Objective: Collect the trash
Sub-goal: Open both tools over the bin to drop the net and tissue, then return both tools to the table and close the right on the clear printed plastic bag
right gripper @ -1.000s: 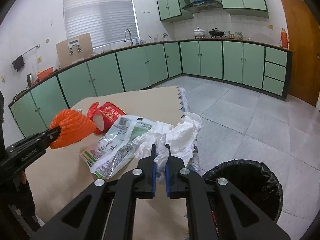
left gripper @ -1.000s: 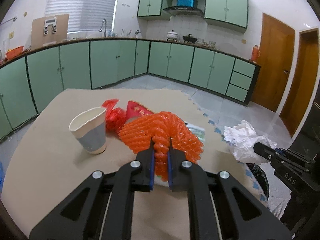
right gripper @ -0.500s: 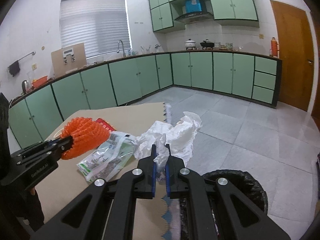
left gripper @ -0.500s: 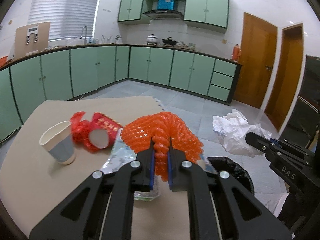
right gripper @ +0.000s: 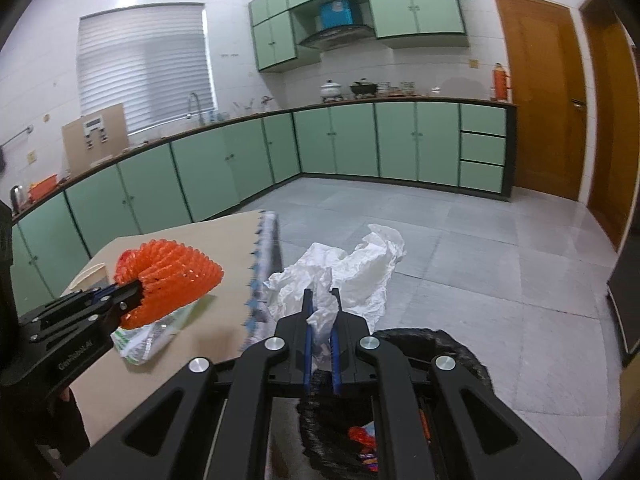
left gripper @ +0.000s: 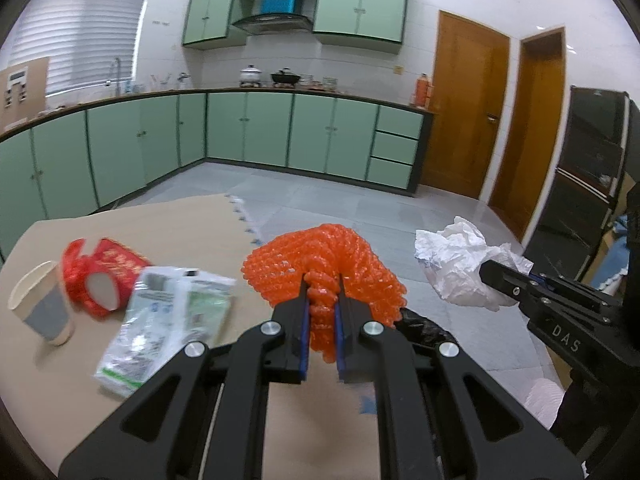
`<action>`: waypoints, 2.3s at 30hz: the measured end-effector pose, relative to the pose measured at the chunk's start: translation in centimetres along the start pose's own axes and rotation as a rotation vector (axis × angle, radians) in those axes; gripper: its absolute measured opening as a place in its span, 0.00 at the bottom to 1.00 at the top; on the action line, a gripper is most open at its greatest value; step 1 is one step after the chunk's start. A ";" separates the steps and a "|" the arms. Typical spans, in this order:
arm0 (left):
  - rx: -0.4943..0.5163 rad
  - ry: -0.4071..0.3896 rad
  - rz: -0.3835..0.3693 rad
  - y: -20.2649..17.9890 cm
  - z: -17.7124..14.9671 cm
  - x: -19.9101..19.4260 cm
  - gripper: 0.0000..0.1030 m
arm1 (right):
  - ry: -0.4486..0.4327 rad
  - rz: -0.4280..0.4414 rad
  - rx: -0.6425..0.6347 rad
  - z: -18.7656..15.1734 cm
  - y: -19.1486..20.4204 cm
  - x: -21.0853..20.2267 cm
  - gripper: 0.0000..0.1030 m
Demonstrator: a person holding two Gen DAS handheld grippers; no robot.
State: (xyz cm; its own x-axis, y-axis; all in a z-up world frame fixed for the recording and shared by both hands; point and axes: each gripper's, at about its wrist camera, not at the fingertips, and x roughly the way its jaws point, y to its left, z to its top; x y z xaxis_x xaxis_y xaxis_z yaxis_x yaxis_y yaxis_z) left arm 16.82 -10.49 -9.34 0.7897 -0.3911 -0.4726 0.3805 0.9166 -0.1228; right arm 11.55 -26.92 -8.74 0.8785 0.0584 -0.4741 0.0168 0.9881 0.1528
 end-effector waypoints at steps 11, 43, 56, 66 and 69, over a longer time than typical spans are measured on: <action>0.072 0.043 -0.105 -5.6 -1.2 3.5 0.08 | 0.031 -0.097 0.078 -1.6 -5.6 0.0 0.07; 0.059 0.182 -0.131 -7.9 -1.4 12.4 0.42 | 0.159 -0.177 0.178 -4.8 -13.2 4.4 0.41; 0.033 0.035 -0.014 -2.9 0.9 6.4 0.76 | 0.095 -0.219 0.174 -3.0 -10.6 2.2 0.94; -0.062 0.013 0.242 8.6 -0.5 0.0 0.77 | 0.050 -0.101 0.082 -1.3 -1.8 3.2 0.94; -0.087 0.019 0.339 12.2 -1.4 -1.9 0.77 | 0.063 -0.052 0.046 -1.5 1.5 4.3 0.94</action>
State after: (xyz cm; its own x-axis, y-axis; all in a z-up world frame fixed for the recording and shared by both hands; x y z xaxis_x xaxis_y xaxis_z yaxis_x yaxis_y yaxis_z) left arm 19.29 1.60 -11.16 0.8545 -0.0621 -0.5157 0.0547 0.9981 -0.0296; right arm 14.66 -24.99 -11.82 0.8439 0.0172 -0.5362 0.0849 0.9826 0.1652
